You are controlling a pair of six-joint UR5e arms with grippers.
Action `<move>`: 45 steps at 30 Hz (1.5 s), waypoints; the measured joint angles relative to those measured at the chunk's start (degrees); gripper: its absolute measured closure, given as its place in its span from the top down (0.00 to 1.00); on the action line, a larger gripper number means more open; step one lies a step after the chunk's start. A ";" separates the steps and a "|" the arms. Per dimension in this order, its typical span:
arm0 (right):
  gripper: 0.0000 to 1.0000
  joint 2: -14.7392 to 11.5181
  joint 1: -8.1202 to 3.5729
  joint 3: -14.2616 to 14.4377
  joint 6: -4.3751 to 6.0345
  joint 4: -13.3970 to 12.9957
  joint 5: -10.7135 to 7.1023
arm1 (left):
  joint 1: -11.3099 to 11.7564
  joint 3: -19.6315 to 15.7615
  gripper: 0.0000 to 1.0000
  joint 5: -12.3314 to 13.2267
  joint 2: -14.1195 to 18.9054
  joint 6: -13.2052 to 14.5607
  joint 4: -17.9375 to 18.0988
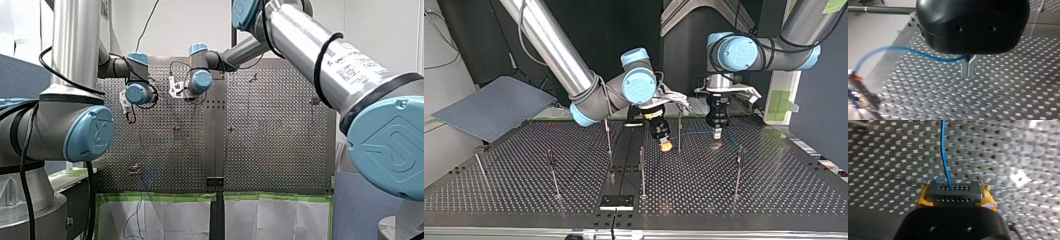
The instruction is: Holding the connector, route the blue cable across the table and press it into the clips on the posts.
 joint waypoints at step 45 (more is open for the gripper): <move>0.00 2.87 -0.65 12.23 0.80 -3.93 -1.57 | 0.69 -5.42 0.00 5.18 -15.52 0.97 11.64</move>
